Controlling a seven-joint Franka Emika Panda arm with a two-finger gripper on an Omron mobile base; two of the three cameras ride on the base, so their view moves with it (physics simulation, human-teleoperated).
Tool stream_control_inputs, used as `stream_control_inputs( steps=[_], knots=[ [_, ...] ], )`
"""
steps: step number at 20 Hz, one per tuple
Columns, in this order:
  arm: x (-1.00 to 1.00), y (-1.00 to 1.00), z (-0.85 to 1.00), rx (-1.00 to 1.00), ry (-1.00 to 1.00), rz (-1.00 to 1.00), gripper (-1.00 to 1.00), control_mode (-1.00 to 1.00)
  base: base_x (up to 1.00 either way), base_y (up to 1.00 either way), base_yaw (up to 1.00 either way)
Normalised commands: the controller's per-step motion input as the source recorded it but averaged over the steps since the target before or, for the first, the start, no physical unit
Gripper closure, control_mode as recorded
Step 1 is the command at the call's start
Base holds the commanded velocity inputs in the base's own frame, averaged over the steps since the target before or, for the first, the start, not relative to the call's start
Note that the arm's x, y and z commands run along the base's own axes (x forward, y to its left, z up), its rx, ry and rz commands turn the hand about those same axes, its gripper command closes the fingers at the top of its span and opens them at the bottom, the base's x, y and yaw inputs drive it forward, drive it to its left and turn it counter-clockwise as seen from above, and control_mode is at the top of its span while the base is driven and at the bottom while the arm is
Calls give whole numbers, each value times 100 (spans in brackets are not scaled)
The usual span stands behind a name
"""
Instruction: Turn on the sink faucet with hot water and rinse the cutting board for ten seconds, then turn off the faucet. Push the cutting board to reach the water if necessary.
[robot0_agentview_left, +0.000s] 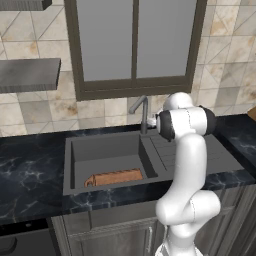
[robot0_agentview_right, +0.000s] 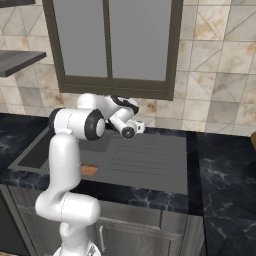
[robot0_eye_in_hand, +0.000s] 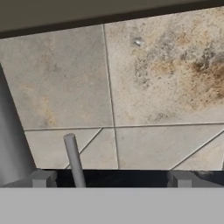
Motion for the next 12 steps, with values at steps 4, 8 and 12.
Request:
stream_control_inputs(
  steps=[4,8,12],
  knots=[
    [16,0,0,0,0,0,-100,-100,0,0,0],
    [21,0,0,0,0,0,-100,-100,0,0,0],
    [18,0,0,0,0,0,-100,-100,0,0,0]
  ],
)
